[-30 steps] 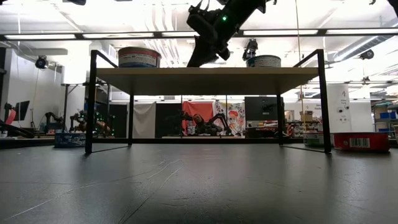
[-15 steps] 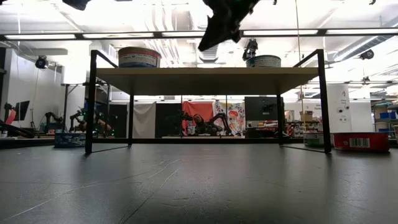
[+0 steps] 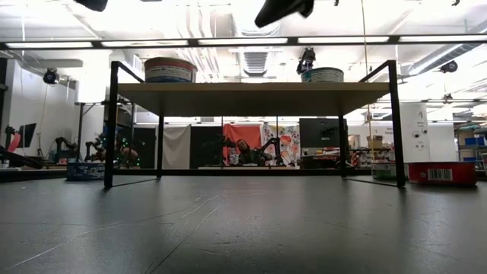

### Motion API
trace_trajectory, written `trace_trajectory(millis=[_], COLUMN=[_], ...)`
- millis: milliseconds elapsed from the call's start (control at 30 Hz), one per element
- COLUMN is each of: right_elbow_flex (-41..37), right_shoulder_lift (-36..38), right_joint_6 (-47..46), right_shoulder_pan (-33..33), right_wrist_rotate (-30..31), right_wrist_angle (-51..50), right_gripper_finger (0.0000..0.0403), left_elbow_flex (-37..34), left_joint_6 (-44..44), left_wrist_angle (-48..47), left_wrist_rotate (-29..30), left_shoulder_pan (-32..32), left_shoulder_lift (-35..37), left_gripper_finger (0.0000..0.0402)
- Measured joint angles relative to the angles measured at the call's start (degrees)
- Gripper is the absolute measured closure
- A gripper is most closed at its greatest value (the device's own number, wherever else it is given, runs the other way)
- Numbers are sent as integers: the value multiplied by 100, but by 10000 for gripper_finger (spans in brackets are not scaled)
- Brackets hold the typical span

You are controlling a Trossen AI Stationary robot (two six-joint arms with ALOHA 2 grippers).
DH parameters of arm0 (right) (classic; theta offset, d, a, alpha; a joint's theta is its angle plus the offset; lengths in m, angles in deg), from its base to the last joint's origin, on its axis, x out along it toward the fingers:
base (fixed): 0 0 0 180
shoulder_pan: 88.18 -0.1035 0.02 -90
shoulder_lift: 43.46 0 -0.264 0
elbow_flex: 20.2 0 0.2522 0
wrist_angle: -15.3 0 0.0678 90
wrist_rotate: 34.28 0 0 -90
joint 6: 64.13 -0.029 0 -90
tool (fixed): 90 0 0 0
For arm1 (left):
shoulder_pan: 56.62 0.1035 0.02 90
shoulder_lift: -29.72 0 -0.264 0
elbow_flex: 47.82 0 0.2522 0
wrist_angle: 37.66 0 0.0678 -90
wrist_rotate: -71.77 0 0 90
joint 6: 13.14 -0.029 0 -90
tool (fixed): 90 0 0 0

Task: Stack canned seafood by type on shelf
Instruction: Put the green tuna can on the shelf

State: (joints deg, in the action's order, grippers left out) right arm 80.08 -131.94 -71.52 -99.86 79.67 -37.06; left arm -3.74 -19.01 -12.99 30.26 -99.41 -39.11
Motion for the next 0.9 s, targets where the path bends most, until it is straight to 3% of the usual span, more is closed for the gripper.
trace_trajectory(millis=[200, 600, 733, 900], right_elbow_flex=[-46, -422, -617, -959], right_shoulder_lift=[15, 22, 24, 24], right_joint_6=[-396, -1485, -1880, -2442], right_shoulder_pan=[-804, -2058, -2363, -2599], right_wrist_rotate=[752, 1477, 1525, 1526], right_wrist_angle=[-270, -288, -271, -263], right_gripper_finger=[394, 394, 394, 394], left_elbow_flex=[905, 2463, 2980, 3391], left_joint_6=[497, 3237, 4265, 4828], left_wrist_angle=[-1518, -5079, -6384, -7175], left_wrist_rotate=[2, -37, -496, -1537], left_shoulder_pan=[-166, -386, -488, -626], left_shoulder_lift=[-511, -1162, -1347, -1664], left_gripper_finger=[198, 198, 198, 198])
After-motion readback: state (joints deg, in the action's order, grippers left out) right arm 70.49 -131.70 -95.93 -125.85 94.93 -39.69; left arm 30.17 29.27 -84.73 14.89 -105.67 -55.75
